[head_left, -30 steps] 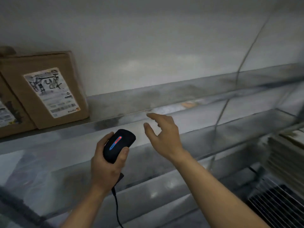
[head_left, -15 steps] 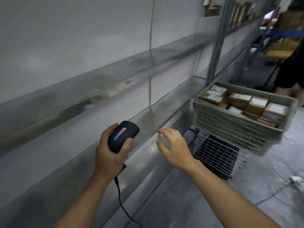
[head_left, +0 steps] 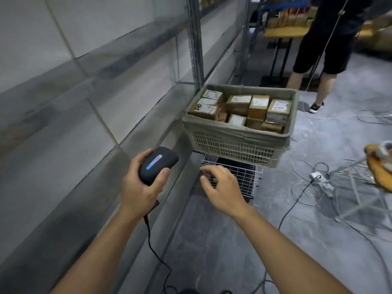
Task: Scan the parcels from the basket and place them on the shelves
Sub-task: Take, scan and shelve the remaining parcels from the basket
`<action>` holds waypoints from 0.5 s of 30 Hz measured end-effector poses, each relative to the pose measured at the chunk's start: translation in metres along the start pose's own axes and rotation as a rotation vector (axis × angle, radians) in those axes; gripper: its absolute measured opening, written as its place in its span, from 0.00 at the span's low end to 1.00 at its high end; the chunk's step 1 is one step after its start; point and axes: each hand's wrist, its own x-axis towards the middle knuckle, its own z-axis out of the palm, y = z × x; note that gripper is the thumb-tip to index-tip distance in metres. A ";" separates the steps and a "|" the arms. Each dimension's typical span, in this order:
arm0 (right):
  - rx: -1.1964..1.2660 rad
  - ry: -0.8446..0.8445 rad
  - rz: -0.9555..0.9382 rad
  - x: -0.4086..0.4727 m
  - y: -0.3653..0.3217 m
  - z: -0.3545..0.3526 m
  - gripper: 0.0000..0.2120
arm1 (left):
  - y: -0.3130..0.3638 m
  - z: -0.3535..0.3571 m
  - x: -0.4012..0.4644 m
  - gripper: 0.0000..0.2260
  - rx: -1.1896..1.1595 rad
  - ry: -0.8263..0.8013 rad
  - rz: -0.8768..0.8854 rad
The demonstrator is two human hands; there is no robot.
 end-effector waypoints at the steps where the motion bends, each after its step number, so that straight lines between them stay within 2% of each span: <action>1: 0.016 0.021 0.031 0.004 0.007 -0.006 0.12 | -0.003 0.010 0.008 0.27 0.007 -0.022 0.000; 7: 0.074 0.154 0.198 0.026 0.039 -0.021 0.11 | -0.018 0.075 0.056 0.28 0.029 -0.173 -0.006; 15: -0.029 0.144 0.276 0.078 0.089 -0.053 0.13 | -0.046 0.153 0.141 0.29 -0.050 -0.298 -0.020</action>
